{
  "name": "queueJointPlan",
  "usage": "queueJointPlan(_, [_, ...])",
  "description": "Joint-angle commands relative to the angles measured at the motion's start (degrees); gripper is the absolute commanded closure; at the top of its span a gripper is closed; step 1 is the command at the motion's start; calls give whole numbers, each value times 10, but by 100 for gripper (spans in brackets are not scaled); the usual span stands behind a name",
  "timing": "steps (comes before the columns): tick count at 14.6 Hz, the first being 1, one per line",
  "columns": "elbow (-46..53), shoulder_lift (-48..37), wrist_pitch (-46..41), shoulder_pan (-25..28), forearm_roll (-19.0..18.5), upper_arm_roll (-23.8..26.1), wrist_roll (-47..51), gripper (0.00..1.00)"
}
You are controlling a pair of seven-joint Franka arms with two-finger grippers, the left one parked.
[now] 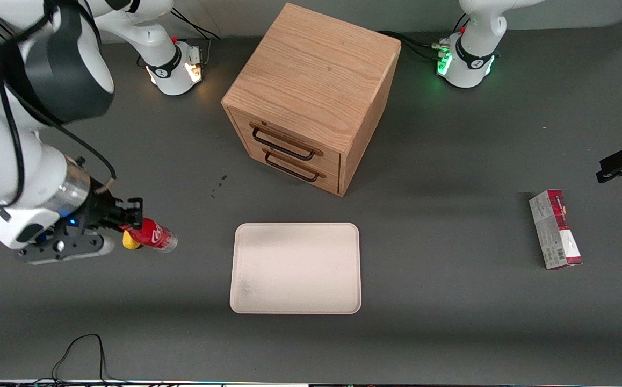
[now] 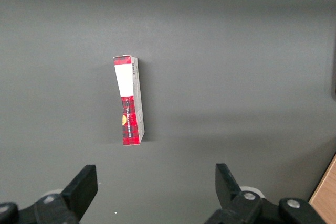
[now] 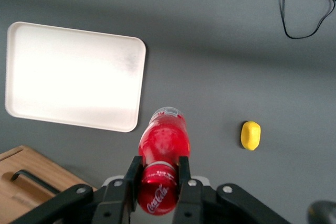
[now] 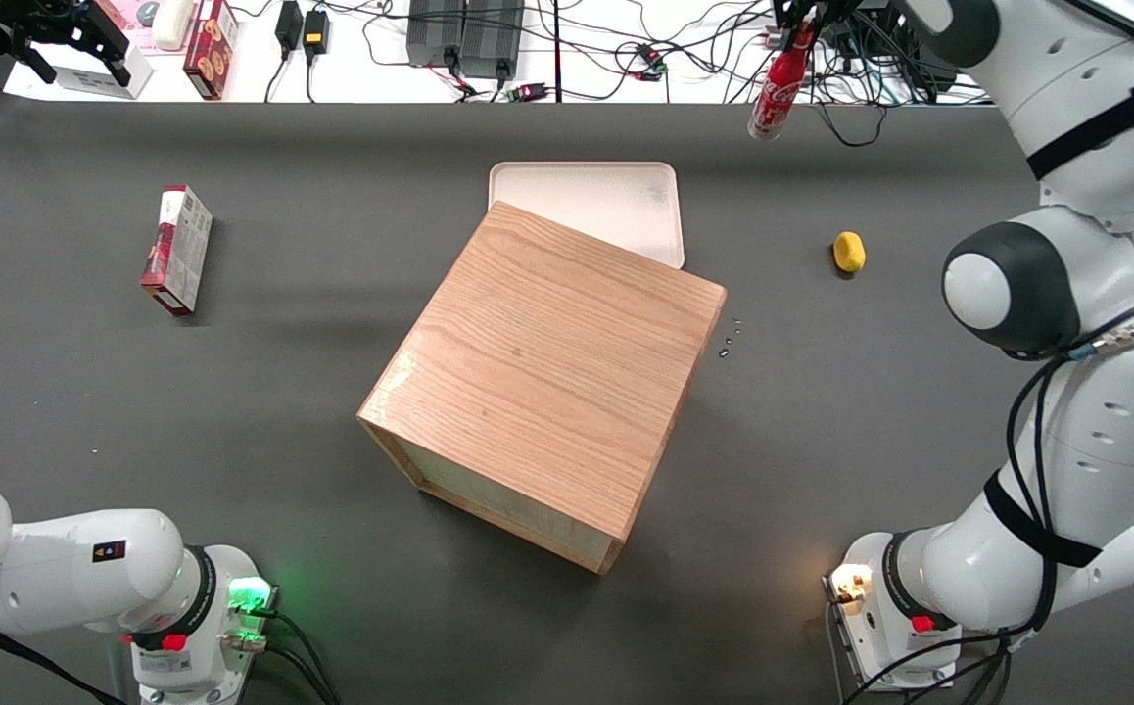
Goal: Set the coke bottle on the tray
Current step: 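Lift the held bottle and carry it over the cream tray's corner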
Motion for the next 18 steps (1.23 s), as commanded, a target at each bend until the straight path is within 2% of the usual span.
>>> queueJointPlan(1, [1, -14, -1, 5, -2, 30, -4, 100])
queueJointPlan(6, [8, -3, 26, 66, -7, 33, 45, 100])
queueJointPlan(8, [8, 7, 42, 83, -26, 33, 53, 100])
queueJointPlan(18, [7, 165, 205, 71, -28, 26, 48, 100])
